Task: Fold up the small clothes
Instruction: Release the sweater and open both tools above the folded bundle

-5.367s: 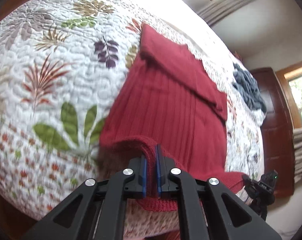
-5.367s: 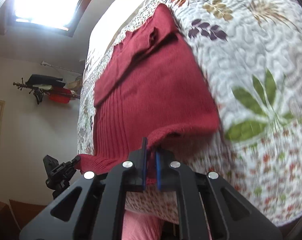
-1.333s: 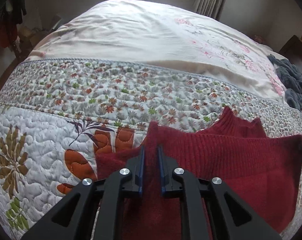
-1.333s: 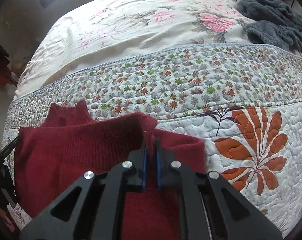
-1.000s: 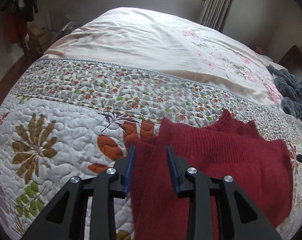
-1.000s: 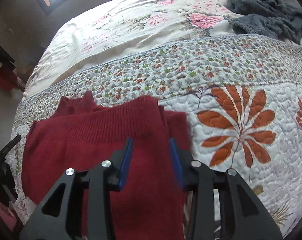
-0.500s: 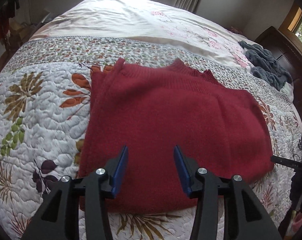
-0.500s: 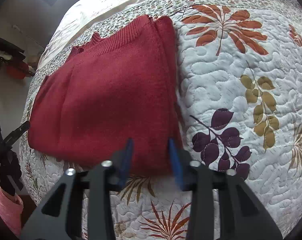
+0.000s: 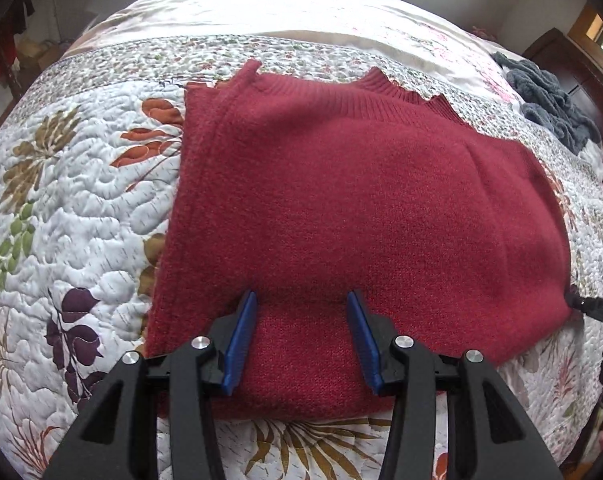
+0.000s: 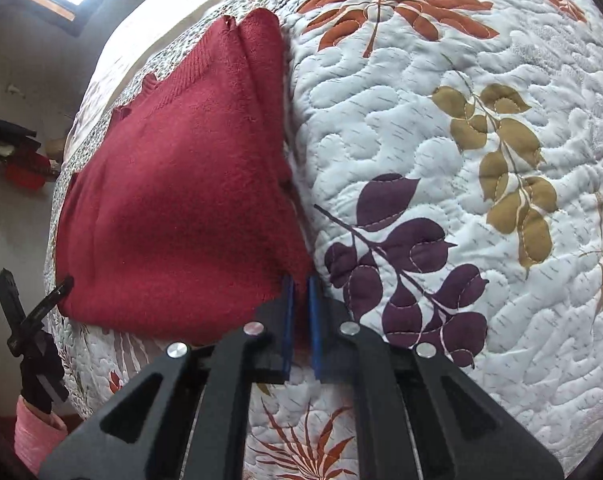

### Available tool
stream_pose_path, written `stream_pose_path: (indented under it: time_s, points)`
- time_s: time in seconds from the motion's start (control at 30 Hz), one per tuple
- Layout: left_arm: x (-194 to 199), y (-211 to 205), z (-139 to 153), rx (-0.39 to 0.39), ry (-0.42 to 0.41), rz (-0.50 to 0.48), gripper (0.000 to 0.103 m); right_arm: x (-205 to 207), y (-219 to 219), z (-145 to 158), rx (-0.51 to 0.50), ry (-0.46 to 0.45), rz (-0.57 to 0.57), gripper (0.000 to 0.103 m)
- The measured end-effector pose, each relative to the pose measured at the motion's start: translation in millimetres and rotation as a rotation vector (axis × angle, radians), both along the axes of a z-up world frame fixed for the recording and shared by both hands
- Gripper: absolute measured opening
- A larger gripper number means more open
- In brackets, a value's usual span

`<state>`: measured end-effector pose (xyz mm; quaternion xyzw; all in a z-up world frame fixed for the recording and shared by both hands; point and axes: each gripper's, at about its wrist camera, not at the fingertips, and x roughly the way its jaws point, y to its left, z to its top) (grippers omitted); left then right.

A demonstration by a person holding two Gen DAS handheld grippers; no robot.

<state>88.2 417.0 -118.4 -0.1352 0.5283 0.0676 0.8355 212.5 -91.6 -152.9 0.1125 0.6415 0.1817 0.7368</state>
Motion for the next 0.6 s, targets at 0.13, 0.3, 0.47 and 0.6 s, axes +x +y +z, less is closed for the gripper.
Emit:
stream_pose_path:
  time_s: [0.13,0.3,0.47,0.6]
  points:
    - [-1,-2,3,0.0,0.001,0.004,0.047,2,2,8,0.0,0.004,0.021,0.016]
    - [4,-12,29,-0.011,-0.047,-0.011,0.05,11,4,40,0.051,-0.055,0.027,0.045]
    - [27,-20,41,-0.015,-0.08,-0.01,0.055,35,4,47,0.111,-0.053,0.003,0.05]
    - [47,-21,33,-0.039,-0.062,0.012,0.055,57,6,32,0.155,0.008,-0.023,0.05]
